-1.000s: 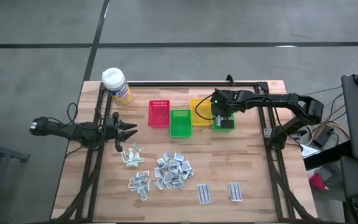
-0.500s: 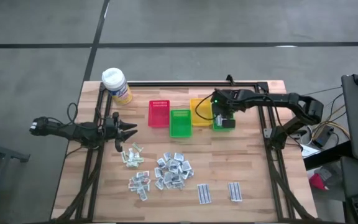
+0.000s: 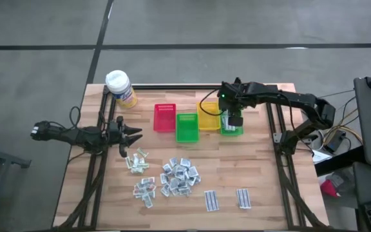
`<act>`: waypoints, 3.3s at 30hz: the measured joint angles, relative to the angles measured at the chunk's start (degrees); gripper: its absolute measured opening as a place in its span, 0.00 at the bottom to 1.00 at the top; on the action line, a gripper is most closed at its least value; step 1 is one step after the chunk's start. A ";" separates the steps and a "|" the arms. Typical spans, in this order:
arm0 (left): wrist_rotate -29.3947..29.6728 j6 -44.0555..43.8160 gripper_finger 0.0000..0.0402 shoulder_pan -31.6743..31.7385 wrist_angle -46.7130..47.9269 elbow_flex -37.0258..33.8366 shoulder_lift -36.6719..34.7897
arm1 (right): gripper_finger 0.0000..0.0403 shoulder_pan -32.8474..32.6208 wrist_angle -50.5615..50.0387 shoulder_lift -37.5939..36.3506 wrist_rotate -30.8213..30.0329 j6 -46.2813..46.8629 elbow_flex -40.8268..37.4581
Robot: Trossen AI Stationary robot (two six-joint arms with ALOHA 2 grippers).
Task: Pick & Place First Aid Supplies
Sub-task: Put the blue bandage into the right green basket
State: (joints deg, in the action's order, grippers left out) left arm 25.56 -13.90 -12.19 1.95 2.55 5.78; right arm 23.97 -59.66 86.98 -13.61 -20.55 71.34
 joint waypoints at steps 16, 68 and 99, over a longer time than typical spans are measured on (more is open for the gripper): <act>0.00 0.00 0.33 -0.02 0.01 0.00 0.00 | 0.37 -4.65 -14.56 -7.71 12.62 12.91 5.42; 0.00 -0.01 0.33 -0.02 0.01 0.00 -0.02 | 0.25 -54.18 -9.28 0.10 21.62 39.99 3.10; 0.00 -0.02 0.33 -0.02 0.01 0.02 0.00 | 0.48 -63.12 5.34 8.36 18.97 50.22 -8.41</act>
State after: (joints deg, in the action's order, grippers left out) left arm 25.56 -13.91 -12.20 1.96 2.57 5.78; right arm -39.16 -54.32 95.34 5.37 29.67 62.93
